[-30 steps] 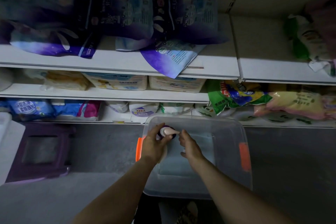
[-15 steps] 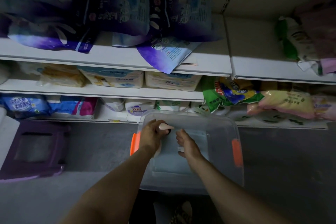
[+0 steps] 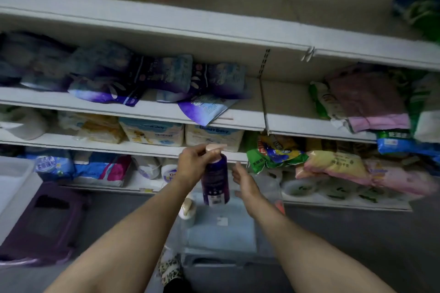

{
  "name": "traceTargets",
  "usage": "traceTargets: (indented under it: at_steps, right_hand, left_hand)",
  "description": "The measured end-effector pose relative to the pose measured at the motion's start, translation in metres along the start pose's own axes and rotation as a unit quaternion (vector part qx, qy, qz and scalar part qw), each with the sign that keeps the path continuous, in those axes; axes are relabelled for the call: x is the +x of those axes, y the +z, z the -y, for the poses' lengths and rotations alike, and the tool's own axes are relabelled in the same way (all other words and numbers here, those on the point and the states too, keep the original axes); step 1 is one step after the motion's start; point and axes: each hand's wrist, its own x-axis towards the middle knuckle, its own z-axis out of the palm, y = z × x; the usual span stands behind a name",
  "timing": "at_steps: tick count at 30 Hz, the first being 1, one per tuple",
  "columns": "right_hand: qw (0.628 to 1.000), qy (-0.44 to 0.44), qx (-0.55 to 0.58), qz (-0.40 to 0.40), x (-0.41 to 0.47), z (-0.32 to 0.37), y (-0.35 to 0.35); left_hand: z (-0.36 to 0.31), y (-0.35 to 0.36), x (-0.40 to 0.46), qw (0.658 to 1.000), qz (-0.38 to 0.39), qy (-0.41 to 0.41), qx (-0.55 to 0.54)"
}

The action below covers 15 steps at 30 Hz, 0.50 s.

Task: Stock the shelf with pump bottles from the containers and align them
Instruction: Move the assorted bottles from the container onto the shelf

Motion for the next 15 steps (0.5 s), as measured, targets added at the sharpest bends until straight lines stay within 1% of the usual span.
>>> traceTargets:
  at_steps: [4, 9, 12, 15]
  right_hand:
    - [0.997, -0.068, 0.013, 0.024, -0.032, 0.034, -0.009]
    - [0.991, -0.116, 0.036, 0.062, -0.073, 0.067, -0.025]
    - [0.987, -0.119, 0.059, 0.090, -0.089, 0.082, -0.034]
    - [0.979, -0.107, 0.115, 0.127, -0.106, 0.099, -0.038]
  left_hand:
    - [-0.072, 0.007, -0.018, 0.996, -0.011, 0.063, -0.057]
    - [-0.150, 0.014, -0.044, 0.985, -0.044, 0.146, -0.076]
    - [-0.186, 0.015, -0.058, 0.975, -0.068, 0.191, -0.091]
    - [-0.214, 0.016, -0.066, 0.969, -0.084, 0.205, -0.114]
